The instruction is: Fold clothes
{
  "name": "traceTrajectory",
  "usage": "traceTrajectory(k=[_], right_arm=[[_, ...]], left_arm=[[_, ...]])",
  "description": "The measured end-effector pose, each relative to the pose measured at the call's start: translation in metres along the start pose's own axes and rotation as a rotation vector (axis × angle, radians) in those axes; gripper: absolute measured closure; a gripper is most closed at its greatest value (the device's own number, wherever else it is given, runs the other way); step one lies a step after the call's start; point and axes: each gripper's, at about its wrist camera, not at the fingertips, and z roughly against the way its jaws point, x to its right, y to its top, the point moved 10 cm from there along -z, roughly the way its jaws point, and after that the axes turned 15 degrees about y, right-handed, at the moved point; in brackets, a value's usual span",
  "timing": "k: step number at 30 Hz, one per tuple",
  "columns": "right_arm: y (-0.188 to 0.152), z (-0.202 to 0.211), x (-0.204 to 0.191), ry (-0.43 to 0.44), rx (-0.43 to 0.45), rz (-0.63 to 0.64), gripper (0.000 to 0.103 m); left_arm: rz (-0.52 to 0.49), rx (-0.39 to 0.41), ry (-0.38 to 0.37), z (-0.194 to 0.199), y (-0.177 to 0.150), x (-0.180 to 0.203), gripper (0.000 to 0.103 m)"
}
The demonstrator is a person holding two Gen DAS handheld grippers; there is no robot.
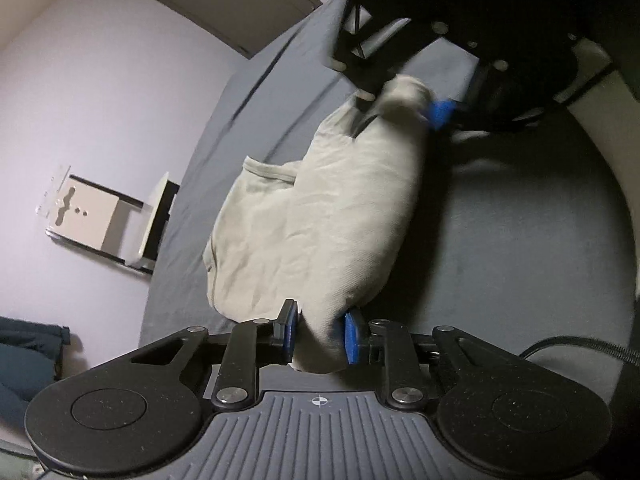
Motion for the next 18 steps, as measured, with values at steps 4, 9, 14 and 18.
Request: traceTrajectory(k=[4,9,14,18], right_arm=[[0.002,0.027,0.01,0.084,0.08,-0.071,0.081],[0.0,0.071,0.005,0.375,0.164,-0.203,0.081],[0.003,0.091,0.029,0.543,0.225,-0.313,0.081],[0.0,0.075,0.072,0.619,0.27,-0.452,0.081]], left_arm=[[-0.018,0.026,-0.073,0.025,-0.005,-0.003,0.08],[0.057,0.039,-0.282,0.07,0.001,-0.008,0.08],[0.146,0.058,-0.41,0.076,0.011,-0.031,0.08],[0.176,0.036,-0.321,0.031,0.007,-0.066,0.08]])
